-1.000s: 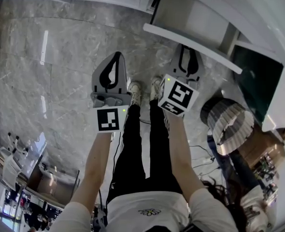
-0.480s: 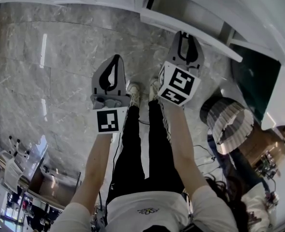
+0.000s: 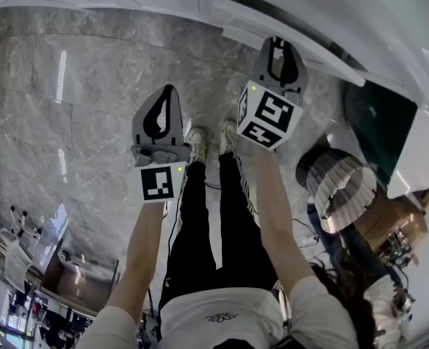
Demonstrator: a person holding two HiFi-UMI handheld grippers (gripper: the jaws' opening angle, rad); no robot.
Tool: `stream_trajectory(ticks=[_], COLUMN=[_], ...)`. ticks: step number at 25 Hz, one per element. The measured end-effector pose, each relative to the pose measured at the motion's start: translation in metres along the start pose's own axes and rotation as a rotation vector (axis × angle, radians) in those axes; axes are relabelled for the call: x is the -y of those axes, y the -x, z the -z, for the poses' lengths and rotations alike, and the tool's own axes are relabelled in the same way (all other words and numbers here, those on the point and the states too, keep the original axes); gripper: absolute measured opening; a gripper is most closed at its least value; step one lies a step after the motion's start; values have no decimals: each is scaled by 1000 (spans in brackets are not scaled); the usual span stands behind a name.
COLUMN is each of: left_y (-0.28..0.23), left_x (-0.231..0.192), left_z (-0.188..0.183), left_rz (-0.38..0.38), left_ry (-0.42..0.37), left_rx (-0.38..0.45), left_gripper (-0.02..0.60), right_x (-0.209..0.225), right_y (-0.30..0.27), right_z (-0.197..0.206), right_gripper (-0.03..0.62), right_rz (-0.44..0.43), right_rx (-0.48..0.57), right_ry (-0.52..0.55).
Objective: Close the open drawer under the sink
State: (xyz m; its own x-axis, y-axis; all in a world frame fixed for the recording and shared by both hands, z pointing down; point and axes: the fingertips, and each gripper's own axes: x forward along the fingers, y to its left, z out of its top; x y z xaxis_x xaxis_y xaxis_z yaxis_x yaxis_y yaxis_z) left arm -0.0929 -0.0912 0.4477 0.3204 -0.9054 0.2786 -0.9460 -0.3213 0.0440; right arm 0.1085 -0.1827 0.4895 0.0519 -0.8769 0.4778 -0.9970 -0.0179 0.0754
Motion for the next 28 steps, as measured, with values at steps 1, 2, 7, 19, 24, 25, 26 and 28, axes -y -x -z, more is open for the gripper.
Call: stream_trajectory(ticks=[1, 2, 7, 19, 24, 25, 26, 28], left_y=[-1, -2, -9, -12, -9, -8, -7, -4], left_x=[-1, -2, -1, -10, -9, -9, -8, -5], left_z=[-1, -1, -2, -7, -9, -9, -9, -8], left_rz=[-5, -10, -8, -21, -28, -28, -28, -26], left_ry=[2, 6, 15, 7, 12, 12, 12, 15], left_rx=[2, 3, 3, 18, 26, 28, 28, 26], left_gripper=[20, 20, 20, 20, 20, 20, 20, 20], right_x=[2, 4, 8, 5, 5, 5, 4, 5], right_y=[-7, -13, -19, -20, -21, -21, -22, -21], right_z=[-4, -7, -9, -8, -5, -5, -5, -4], right_gripper=[133, 133, 133, 137, 138, 140, 140, 140], right_rz=[3, 8, 12, 6, 11, 10, 9, 5], right_rx=[-2, -6, -5, -15, -20, -20, -19, -15], right_ry=[-8, -14, 3, 11, 18, 22, 25, 29])
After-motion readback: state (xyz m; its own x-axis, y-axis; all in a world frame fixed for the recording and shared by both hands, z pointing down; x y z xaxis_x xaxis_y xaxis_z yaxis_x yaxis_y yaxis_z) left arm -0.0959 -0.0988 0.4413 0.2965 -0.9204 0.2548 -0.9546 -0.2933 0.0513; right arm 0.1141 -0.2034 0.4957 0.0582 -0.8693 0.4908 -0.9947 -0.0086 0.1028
